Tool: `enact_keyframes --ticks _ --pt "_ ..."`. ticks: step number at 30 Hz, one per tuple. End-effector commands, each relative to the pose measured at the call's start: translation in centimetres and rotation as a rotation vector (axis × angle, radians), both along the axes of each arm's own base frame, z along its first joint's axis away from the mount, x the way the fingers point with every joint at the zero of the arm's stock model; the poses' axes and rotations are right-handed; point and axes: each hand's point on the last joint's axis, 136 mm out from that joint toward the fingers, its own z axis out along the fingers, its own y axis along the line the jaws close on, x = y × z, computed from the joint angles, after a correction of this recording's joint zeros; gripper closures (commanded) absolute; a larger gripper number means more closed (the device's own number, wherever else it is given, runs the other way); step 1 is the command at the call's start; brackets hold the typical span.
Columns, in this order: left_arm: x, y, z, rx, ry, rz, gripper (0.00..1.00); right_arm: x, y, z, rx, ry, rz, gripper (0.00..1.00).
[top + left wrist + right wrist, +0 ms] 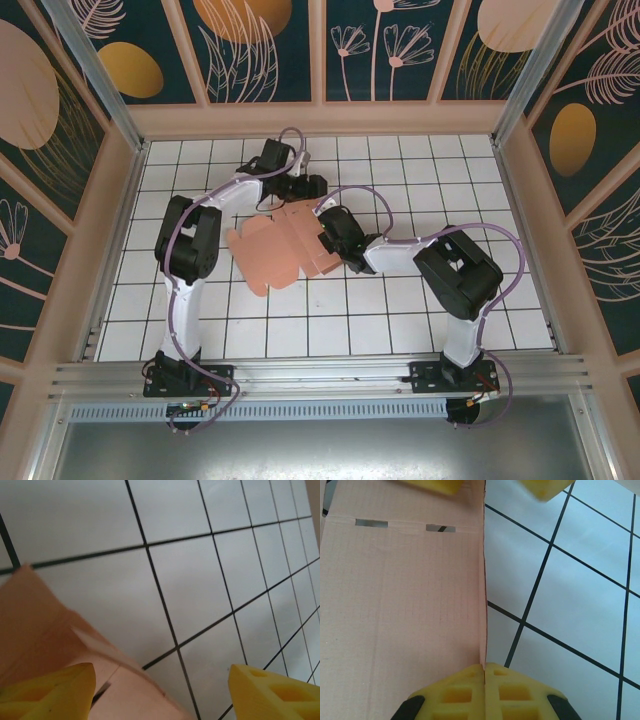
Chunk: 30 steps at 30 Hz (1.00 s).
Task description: Fold the paper box
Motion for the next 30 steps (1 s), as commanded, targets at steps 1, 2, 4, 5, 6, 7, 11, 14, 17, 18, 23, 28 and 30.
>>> enact_keyframes --ticks 1,2,4,5,6,7,11,14,17,18,23,28,30 --pt "-1.3 -0.4 2.7 -0.027 -0.048 -0.050 0.32 0.4 0.3 0.8 0.004 -0.030 -0.014 1.00" --pt "-1.5 -0.3 2.8 -0.023 -0.050 -0.053 0.34 0.4 0.3 0.9 0.004 -0.030 -0.013 1.00" --pt "-1.8 0.0 2.7 -0.006 -0.054 -0.051 0.40 0.4 0.3 0.8 0.004 -0.027 -0.013 1.00" --pt "-1.9 0.4 2.5 0.014 -0.055 -0.044 0.44 0.4 0.4 0.8 0.004 -0.028 -0.011 1.00" --pt "-1.8 0.7 2.4 0.033 -0.056 -0.036 0.47 0.4 0.4 0.8 0.003 -0.026 -0.012 1.00" --pt "-1.8 1.0 2.2 0.057 -0.057 -0.026 0.47 0.4 0.4 0.8 0.005 -0.027 -0.011 1.00" --pt "-0.6 2.3 2.8 0.120 -0.108 0.044 0.37 0.3 0.4 0.8 0.006 -0.028 -0.007 1.00" --pt "0.8 2.4 3.9 0.128 -0.158 0.078 0.33 0.2 0.4 0.8 0.007 -0.028 -0.003 1.00" --pt "2.1 1.5 4.3 0.102 -0.177 0.060 0.32 0.2 0.5 0.8 0.012 -0.026 -0.002 1.00" --pt "2.3 1.1 4.1 0.093 -0.171 0.051 0.32 0.2 0.6 0.8 0.014 -0.024 0.000 1.00" --pt "3.3 -0.3 2.3 0.062 -0.123 0.019 0.33 0.1 0.7 1.0 0.013 -0.029 0.002 1.00" --pt "3.4 -1.5 1.9 0.010 -0.095 -0.011 0.35 0.2 0.7 0.8 0.012 -0.024 0.003 1.00" --pt "3.2 -1.7 1.7 0.003 -0.088 -0.025 0.35 0.2 0.9 0.6 0.011 -0.019 0.008 1.00"
